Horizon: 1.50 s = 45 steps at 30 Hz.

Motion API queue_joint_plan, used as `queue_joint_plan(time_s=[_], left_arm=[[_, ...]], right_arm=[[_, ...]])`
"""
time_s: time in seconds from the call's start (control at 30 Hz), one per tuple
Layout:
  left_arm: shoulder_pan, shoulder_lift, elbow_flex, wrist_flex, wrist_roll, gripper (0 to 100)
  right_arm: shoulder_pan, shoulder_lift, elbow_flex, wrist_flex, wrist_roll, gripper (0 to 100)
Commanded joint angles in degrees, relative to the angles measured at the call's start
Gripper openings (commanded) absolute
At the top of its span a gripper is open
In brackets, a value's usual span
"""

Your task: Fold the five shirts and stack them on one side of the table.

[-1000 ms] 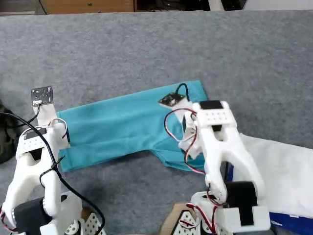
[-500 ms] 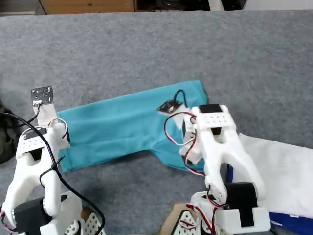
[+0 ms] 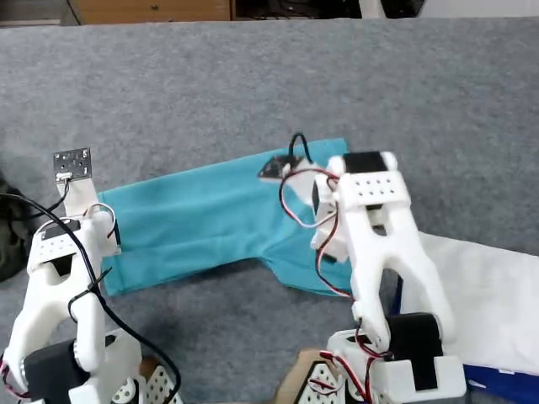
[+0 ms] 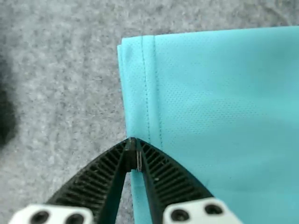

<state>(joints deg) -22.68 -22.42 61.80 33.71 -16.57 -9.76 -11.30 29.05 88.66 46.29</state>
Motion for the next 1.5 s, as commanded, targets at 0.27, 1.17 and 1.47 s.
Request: queue_joint_plan(time_s=[0.27,1.17,1.47], left_arm=[[-0.09,-1.71,-0.44,-0.97,0.09,2],[0.09,-1.63,-0.26,-1.05,0.09,2],[0.09,-1.63,-0.26,-1.05,0.09,2]], right_arm=[[-7.60,-5.32,14.20,-7.82,8.09,21.7],[-6.55,4.70,24.04,-30.42,11.78,19.9],[-5.14,5.05,20.79,-29.98,11.78,0.3]])
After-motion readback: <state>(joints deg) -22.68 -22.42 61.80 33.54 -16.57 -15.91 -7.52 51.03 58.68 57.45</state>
